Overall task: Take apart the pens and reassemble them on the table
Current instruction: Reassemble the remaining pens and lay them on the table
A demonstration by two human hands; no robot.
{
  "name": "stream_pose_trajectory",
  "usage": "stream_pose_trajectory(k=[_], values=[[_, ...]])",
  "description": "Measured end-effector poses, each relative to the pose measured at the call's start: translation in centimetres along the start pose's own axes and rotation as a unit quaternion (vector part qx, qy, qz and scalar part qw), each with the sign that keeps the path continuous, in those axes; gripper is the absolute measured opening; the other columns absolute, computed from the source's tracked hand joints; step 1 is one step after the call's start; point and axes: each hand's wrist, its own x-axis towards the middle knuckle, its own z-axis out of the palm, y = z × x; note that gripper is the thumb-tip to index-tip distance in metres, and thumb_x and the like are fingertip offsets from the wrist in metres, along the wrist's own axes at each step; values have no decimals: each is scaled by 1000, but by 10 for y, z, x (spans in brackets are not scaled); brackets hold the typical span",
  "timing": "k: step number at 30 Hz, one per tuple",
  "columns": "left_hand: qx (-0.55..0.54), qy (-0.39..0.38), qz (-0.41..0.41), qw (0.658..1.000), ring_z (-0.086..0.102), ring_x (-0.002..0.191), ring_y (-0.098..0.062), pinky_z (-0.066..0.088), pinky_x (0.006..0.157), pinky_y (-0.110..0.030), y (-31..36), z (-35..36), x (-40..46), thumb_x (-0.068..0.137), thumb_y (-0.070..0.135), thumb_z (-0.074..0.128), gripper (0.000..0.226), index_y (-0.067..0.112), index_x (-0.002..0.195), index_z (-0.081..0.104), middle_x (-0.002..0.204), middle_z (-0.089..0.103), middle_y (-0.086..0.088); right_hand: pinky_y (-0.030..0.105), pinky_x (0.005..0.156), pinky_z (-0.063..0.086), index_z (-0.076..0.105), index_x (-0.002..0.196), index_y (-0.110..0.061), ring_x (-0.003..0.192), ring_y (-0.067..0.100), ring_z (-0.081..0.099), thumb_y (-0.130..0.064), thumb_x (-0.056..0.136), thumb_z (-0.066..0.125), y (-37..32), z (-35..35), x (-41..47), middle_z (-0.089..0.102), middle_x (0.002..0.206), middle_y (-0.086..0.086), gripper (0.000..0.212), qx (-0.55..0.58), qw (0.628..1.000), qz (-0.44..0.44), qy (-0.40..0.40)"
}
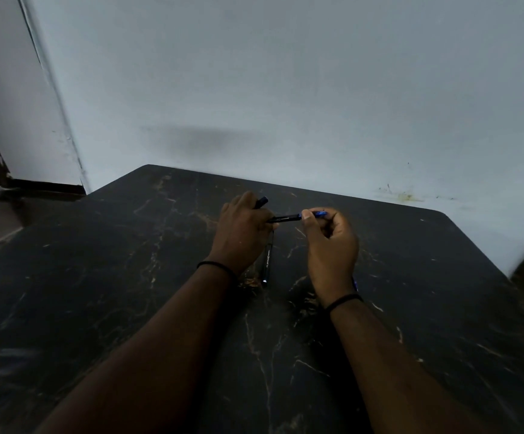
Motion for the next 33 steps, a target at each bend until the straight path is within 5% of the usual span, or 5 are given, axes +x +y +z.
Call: stream_pose_trajectory(k=[4,13,21,27,33], values=[[-32,-10,10,999,43,77,-20,25,68,-30,3,0,2,79,28,75,15,14,81,71,81,38,3,18,53,44,67,92,-20,54,-1,49,-21,92,69,-1,-2,4,60,67,-9,3,45,999,22,16],[-67,-34,24,997,40,71,-17,25,63,-28,6,2,1,82,29,72,18,13,75,68,75,41,1,27,88,55,62,126,-9,108,14,68,-9,101,52,-8,-3,9,72,111,-7,27,155,985,63,-45],[-64,-64,26,996,45,73,-21,31,61,-30,11,3,0,83,33,70,24,10,78,69,79,49,-4,20,69,51,64,101,-5,66,-1,62,-15,86,74,-11,-5,11,69,81,0,21,187,979,85,21],[-77,-51,14,996,44,70,-19,28,61,-28,10,1,-1,82,30,73,22,12,70,65,77,51,-6,27,89,51,60,129,-14,111,10,65,-18,98,57,-15,-5,9,70,122,0,31,168,981,91,-38],[-72,-60,14,996,44,71,-18,30,60,-29,10,3,-1,84,32,70,23,11,75,67,80,52,-7,19,77,56,69,104,-10,85,5,72,-6,92,65,-10,-3,8,75,97,5,14,184,979,88,1]])
